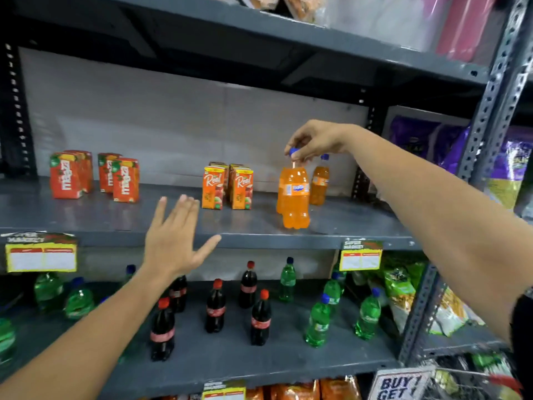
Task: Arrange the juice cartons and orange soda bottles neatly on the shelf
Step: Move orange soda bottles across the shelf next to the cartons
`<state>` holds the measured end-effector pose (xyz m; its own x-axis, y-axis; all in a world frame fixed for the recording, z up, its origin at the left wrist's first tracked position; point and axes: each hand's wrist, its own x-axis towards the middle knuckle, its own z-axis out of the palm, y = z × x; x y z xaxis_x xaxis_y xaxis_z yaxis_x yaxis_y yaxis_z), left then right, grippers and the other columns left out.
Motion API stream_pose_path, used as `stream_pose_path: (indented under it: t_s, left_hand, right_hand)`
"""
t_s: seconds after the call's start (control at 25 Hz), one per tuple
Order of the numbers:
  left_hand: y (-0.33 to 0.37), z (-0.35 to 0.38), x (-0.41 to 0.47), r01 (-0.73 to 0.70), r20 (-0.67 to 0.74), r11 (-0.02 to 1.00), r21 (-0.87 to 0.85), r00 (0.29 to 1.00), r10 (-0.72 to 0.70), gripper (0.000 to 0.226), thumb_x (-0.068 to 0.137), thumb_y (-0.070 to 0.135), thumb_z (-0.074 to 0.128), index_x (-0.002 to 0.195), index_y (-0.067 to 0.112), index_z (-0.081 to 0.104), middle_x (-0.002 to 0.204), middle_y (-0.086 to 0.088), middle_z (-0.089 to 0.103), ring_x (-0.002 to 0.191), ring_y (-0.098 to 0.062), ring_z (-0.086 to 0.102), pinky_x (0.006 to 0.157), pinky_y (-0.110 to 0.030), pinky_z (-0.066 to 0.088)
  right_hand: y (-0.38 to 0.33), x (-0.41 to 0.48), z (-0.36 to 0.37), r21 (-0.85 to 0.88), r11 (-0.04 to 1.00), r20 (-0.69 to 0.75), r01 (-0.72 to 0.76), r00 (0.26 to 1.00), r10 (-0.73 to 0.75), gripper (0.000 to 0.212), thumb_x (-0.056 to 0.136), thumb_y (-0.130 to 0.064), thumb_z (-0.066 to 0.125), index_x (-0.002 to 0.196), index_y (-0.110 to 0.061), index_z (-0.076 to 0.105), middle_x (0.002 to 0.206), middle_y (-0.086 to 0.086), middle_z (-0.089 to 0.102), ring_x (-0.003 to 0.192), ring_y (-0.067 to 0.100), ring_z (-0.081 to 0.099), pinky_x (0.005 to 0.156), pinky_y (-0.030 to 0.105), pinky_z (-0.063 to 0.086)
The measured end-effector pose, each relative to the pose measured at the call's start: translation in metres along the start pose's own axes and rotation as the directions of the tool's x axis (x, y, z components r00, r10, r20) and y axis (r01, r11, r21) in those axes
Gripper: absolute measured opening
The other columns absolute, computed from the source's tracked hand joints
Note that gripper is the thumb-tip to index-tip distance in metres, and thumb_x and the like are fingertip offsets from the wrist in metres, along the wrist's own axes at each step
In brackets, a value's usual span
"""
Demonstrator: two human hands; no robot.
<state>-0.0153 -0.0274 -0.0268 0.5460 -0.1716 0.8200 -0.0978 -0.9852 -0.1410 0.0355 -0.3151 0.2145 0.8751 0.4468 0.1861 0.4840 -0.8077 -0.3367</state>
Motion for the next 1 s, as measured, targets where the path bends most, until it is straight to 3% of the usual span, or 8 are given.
stream_pose_path:
  t_s: [0.16, 0.4, 0.52, 0.64, 0.8, 0.88, 1.0]
  left_hand:
    - [0.072, 0.008, 0.028, -0.023, -0.001, 1.0, -0.005, 1.0, 0.023, 0.087, 0.087, 0.068, 0.027, 0.132, -0.004, 0.05, 0.135, -0.019, 0.055, 0.133, -0.028, 0.045, 0.118, -0.05, 0.017]
    - [0.093, 0.022, 0.031, 0.018, 0.072, 0.999, 0.041, 0.997, -0.021, 0.091, 0.087, 0.07, 0.021, 0.13, -0.003, 0.052, 0.133, -0.018, 0.058, 0.131, -0.028, 0.048, 0.118, -0.048, 0.016]
    - [0.092, 0.028, 0.031, 0.035, 0.052, 0.998, 0.049, 0.998, -0.037, 0.089, 0.087, 0.071, 0.024, 0.129, -0.002, 0.054, 0.132, -0.017, 0.059, 0.13, -0.027, 0.049, 0.118, -0.048, 0.017]
    - [0.091, 0.028, 0.032, 0.042, 0.053, 0.998, 0.048, 0.998, -0.044, 0.089, 0.087, 0.071, 0.025, 0.129, -0.001, 0.054, 0.132, -0.016, 0.059, 0.13, -0.026, 0.049, 0.118, -0.047, 0.019]
    - [0.092, 0.019, 0.03, 0.045, 0.096, 0.998, 0.037, 0.994, -0.048, 0.09, 0.086, 0.072, 0.026, 0.131, -0.001, 0.052, 0.133, -0.016, 0.058, 0.131, -0.025, 0.049, 0.117, -0.047, 0.018]
    - [0.086, 0.015, 0.028, 0.048, 0.118, 0.999, 0.02, 0.992, -0.05, 0.091, 0.085, 0.073, 0.028, 0.134, -0.001, 0.049, 0.137, -0.015, 0.054, 0.134, -0.024, 0.044, 0.118, -0.047, 0.015]
    - [0.057, 0.006, 0.02, 0.059, 0.136, 0.997, 0.039, 0.989, -0.064, 0.091, 0.085, 0.073, 0.027, 0.136, 0.0, 0.046, 0.14, -0.014, 0.053, 0.137, -0.023, 0.041, 0.118, -0.047, 0.013]
  right_hand:
    - [0.058, -0.009, -0.03, -0.121, 0.991, -0.046, -0.058, 0.998, 0.052, 0.028, 0.084, -0.006, 0.066, 0.112, -0.002, 0.064, 0.091, 0.007, 0.068, 0.078, 0.017, 0.064, 0.077, 0.03, 0.054]
    - [0.106, 0.011, -0.027, -0.161, 0.978, -0.261, -0.13, 0.962, 0.085, 0.025, 0.085, -0.006, 0.065, 0.11, -0.002, 0.064, 0.106, 0.017, 0.066, 0.072, 0.016, 0.061, 0.059, 0.017, 0.048]
    - [0.121, 0.02, -0.014, -0.135, 0.981, -0.279, -0.138, 0.955, 0.097, 0.027, 0.086, -0.006, 0.063, 0.113, -0.003, 0.064, 0.113, 0.018, 0.065, 0.078, 0.018, 0.062, 0.067, 0.021, 0.05]
    - [0.121, 0.025, 0.0, -0.164, 0.982, -0.3, -0.098, 0.953, 0.045, 0.031, 0.087, -0.009, 0.062, 0.118, -0.006, 0.061, 0.12, 0.015, 0.061, 0.1, 0.025, 0.06, 0.08, 0.026, 0.048]
    - [0.114, 0.027, 0.003, -0.145, 0.984, -0.321, -0.104, 0.946, 0.052, 0.035, 0.085, -0.008, 0.064, 0.12, -0.005, 0.059, 0.121, 0.015, 0.061, 0.109, 0.028, 0.058, 0.081, 0.028, 0.044]
    - [0.112, 0.027, 0.003, -0.13, 0.987, -0.429, -0.089, 0.903, 0.025, 0.031, 0.083, -0.011, 0.066, 0.113, -0.005, 0.062, 0.115, 0.016, 0.065, 0.101, 0.027, 0.06, 0.079, 0.028, 0.044]
    - [0.089, 0.026, 0.008, -0.063, 0.998, -0.634, -0.018, 0.773, -0.025, 0.024, 0.083, -0.013, 0.063, 0.106, -0.004, 0.064, 0.106, 0.018, 0.067, 0.095, 0.029, 0.062, 0.076, 0.031, 0.046]
